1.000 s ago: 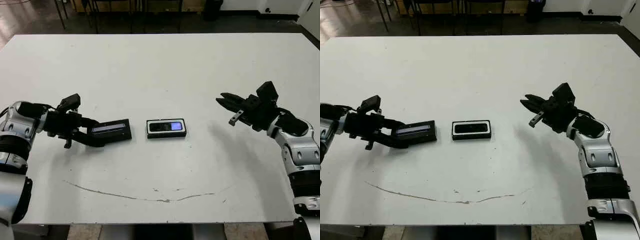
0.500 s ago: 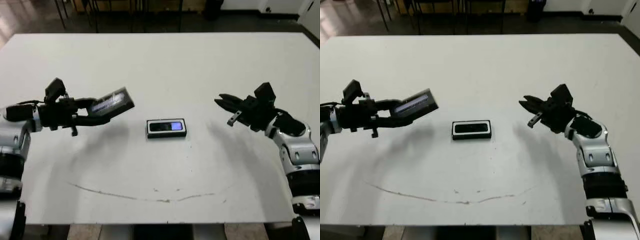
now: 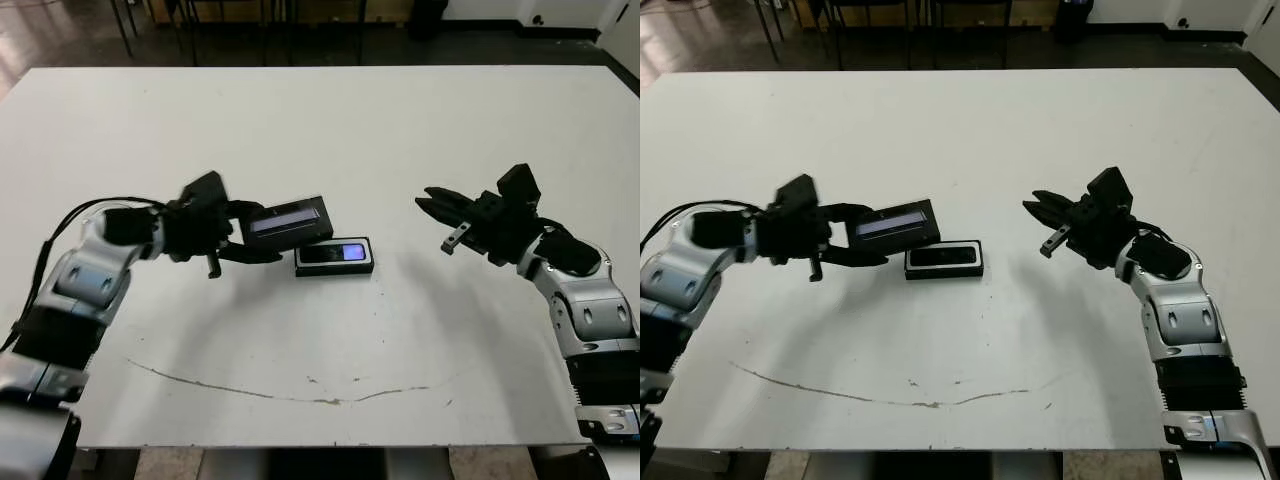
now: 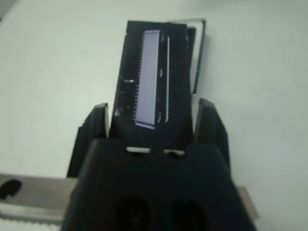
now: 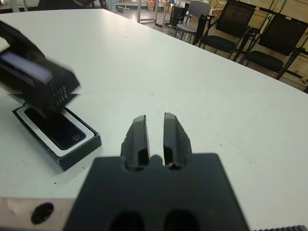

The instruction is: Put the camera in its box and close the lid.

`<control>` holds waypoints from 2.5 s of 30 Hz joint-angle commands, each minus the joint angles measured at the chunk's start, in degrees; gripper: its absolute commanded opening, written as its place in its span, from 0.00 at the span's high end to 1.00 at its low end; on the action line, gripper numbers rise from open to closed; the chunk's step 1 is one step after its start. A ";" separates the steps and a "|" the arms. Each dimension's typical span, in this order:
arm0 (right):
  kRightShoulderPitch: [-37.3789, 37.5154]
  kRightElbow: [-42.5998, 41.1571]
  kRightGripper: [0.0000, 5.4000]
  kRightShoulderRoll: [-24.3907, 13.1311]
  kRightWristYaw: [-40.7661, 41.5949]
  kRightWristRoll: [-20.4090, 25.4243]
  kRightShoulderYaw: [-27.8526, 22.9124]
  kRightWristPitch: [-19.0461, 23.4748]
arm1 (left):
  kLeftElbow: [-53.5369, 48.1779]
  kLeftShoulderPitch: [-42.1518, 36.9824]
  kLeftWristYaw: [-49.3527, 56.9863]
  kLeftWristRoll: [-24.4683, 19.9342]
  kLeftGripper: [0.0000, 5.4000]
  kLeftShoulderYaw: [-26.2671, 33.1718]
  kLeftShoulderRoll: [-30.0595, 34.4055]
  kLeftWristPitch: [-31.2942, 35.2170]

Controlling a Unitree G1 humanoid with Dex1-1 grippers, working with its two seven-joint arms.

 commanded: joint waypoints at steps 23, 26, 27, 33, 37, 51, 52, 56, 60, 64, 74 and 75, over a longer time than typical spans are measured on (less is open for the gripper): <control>1.14 -0.35 1.00 -1.36 -0.61 0.02 -0.23 1.75 | 23.19 -10.52 -7.19 5.06 0.76 -5.53 -6.08 -8.54; 1.31 -0.76 1.00 -1.39 -1.21 -0.50 -0.03 1.98 | 23.24 -11.34 -9.51 5.12 0.76 -5.92 -6.25 -7.31; 1.40 -0.91 1.00 -1.40 -1.32 -0.56 0.01 2.01 | 22.84 -11.50 -10.34 5.34 0.76 -6.17 -6.06 -7.26; 1.37 -0.29 1.00 -1.14 -1.47 -0.33 0.03 2.21 | 22.30 -13.05 -17.42 5.29 0.76 -7.15 -5.08 -5.60; 1.23 0.35 1.00 -0.84 -1.35 -0.38 0.21 1.51 | 21.17 -13.42 -19.43 5.46 0.76 -7.11 -4.41 -5.85; 2.42 -1.77 1.00 -0.75 -2.70 -0.17 0.32 3.54 | 20.92 -11.14 -4.01 9.63 0.76 -7.15 -7.11 -3.15; 2.52 -2.12 1.00 -0.79 -2.94 -0.21 0.31 4.08 | 20.63 -10.84 -3.17 10.11 0.76 -7.40 -7.08 -3.50; 2.68 -2.95 1.00 -0.80 -3.66 -0.29 0.32 5.67 | 19.18 -10.17 -1.56 11.27 0.76 -7.90 -6.88 -2.35; 2.48 -2.14 1.00 -0.57 -3.48 -0.26 0.30 5.16 | 17.92 -10.08 -3.52 10.97 0.76 -8.51 -6.37 -2.17; 2.42 -1.70 1.00 -0.55 -3.25 -0.47 0.35 4.24 | 17.86 -10.49 -6.85 10.31 0.76 -9.12 -6.01 -2.69; 2.41 -1.70 1.00 -0.63 -3.31 -0.39 0.30 5.11 | 20.26 -12.66 -12.37 9.80 0.76 -9.80 -5.63 -2.77; 2.45 -1.71 1.00 -0.63 -3.29 -0.44 0.35 4.99 | 20.88 -12.85 -12.37 9.48 0.76 -9.44 -5.90 -2.11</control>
